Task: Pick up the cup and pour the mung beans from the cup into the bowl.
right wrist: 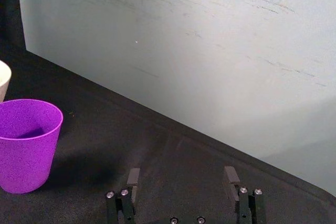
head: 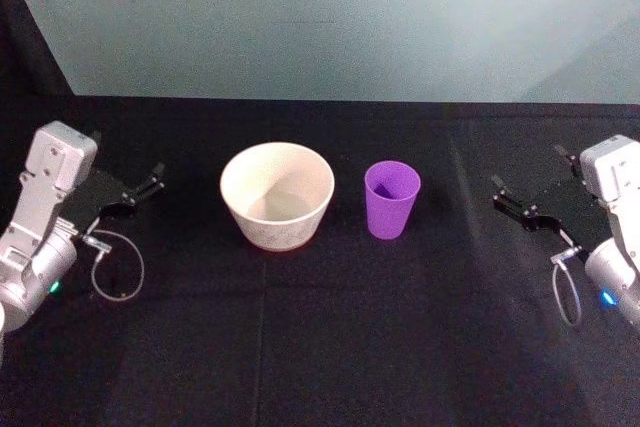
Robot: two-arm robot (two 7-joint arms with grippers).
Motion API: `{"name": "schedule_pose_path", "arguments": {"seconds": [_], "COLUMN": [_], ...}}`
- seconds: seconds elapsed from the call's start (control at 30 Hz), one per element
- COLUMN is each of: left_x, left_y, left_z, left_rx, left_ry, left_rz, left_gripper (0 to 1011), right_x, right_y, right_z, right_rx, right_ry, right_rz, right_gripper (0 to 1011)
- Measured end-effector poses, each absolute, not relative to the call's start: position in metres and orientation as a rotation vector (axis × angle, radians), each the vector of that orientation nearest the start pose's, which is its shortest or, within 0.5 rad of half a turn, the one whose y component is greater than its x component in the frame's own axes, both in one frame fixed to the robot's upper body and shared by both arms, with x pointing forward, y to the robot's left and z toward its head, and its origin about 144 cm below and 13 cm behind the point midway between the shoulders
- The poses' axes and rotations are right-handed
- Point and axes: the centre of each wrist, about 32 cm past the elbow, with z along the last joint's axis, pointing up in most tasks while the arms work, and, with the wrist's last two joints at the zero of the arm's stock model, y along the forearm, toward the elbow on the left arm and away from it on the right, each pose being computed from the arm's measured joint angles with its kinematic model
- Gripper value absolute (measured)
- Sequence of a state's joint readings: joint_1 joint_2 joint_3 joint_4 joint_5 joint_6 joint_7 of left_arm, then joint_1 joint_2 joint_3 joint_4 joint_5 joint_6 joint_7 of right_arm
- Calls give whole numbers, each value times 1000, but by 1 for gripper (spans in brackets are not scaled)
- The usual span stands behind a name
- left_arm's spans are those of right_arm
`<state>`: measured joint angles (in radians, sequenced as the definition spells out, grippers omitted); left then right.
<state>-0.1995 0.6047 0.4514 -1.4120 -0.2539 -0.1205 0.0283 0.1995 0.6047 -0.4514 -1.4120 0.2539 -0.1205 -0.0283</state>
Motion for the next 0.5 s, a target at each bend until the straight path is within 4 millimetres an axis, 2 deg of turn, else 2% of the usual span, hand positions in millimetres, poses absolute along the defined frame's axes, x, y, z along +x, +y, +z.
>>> {"name": "schedule_pose_path", "arguments": {"seconds": [0.5], "left_x": [489], "left_y": [310], "left_z": [1140], "left_rx": [304], "left_ry": [-285], "left_rz": [1248], "left_gripper": [1000], "right_x": [489], "right_y": [-310], "right_z": [1140], "right_rx": [-304], "right_ry": [-285], "right_rz": [-1248], "right_gripper": [1003]}}
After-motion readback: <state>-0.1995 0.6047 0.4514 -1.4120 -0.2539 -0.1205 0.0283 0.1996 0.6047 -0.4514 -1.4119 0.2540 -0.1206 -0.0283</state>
